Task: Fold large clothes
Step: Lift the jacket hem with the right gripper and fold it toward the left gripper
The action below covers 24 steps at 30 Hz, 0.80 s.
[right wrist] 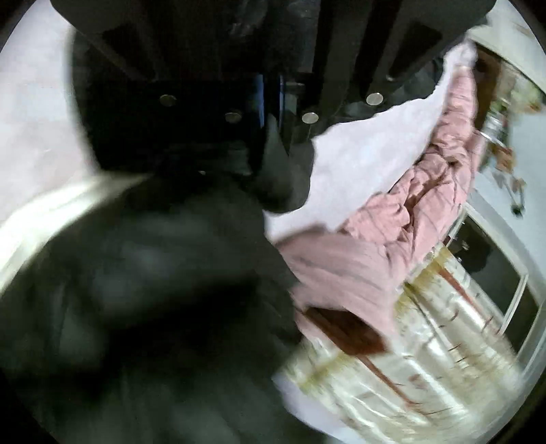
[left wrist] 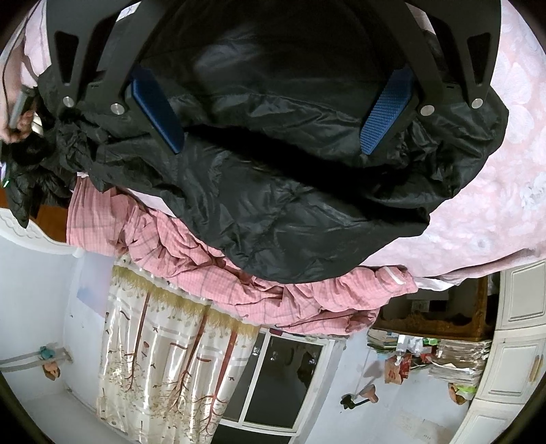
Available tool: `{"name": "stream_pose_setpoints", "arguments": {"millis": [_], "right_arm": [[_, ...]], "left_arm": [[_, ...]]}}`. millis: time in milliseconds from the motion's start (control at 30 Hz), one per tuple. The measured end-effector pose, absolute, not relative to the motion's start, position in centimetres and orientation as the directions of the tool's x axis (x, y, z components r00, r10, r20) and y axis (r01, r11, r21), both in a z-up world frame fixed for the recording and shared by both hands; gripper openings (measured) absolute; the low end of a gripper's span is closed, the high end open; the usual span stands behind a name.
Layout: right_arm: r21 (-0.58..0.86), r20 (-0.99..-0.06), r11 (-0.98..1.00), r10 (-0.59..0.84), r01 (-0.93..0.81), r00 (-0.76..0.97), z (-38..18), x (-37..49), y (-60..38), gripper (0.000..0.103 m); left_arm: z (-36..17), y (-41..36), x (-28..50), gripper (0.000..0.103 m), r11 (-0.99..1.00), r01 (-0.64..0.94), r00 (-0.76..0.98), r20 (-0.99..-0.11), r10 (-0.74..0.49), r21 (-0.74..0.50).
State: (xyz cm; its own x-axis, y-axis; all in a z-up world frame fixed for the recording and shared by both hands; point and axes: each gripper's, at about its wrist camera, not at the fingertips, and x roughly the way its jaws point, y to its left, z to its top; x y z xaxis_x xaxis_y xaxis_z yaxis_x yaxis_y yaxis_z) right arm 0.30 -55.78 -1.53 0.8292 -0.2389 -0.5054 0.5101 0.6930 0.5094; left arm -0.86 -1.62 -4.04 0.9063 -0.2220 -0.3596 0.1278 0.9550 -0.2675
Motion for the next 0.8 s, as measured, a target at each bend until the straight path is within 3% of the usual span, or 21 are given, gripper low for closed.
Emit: {"name": "stream_pose_setpoints", "arguments": {"millis": [100, 167, 200, 300, 400, 467, 533, 567, 633, 800], "right_arm": [[0.300, -0.336, 0.860, -0.310, 0.413, 0.889, 5.3, -1.7, -47.9, 0.005], [0.166, -0.227, 0.958, -0.195, 0.235, 0.954, 9.4, -2.8, -40.4, 0.005], [0.119, -0.216, 0.982, -0.121, 0.149, 0.969, 10.4, -3.0, -37.3, 0.005], [-0.143, -0.344, 0.981, 0.075, -0.131, 0.936, 8.9, -1.2, -24.9, 0.005], [-0.316, -0.475, 0.923, 0.046, -0.219, 0.879, 2.8, 0.5, -17.9, 0.006], [-0.251, -0.565, 0.941, 0.049, -0.228, 0.824, -1.0, 1.5, -16.9, 0.015], [-0.101, -0.588, 0.976, 0.097, -0.192, 0.803, -2.0, 1.4, -18.5, 0.026], [-0.004, -0.582, 0.986, 0.134, -0.167, 0.802, -1.9, 0.9, -20.0, 0.043], [0.145, -0.548, 0.980, 0.193, -0.134, 0.814, -1.4, -1.0, -22.4, 0.058], [0.253, -0.443, 0.948, 0.289, -0.190, 0.849, 0.0, -8.0, -25.8, 0.065]], "left_arm": [[-4.0, -1.6, -0.9, 0.103, 0.954, 0.128, 0.908, -0.356, -0.223, -0.271], [-3.9, -1.6, -1.0, 0.103, 0.953, 0.128, 0.908, -0.354, -0.224, -0.273], [-3.8, -1.5, -1.0, 0.103, 0.953, 0.128, 0.908, -0.353, -0.223, -0.273], [-3.7, -1.4, -1.2, 0.103, 0.952, 0.125, 0.912, -0.345, -0.220, -0.278], [-3.6, -1.1, -1.5, 0.103, 0.950, 0.122, 0.917, -0.335, -0.219, -0.287], [-3.5, -0.8, -1.7, 0.103, 0.948, 0.119, 0.919, -0.330, -0.218, -0.295], [-3.6, -0.6, -1.9, 0.103, 0.944, 0.120, 0.919, -0.324, -0.223, -0.307], [-3.5, -0.4, -1.8, 0.103, 0.942, 0.123, 0.918, -0.324, -0.228, -0.312], [-3.5, -0.5, -1.6, 0.103, 0.939, 0.128, 0.914, -0.329, -0.236, -0.318], [-3.5, -0.7, -1.4, 0.103, 0.942, 0.133, 0.908, -0.342, -0.240, -0.308]]}}
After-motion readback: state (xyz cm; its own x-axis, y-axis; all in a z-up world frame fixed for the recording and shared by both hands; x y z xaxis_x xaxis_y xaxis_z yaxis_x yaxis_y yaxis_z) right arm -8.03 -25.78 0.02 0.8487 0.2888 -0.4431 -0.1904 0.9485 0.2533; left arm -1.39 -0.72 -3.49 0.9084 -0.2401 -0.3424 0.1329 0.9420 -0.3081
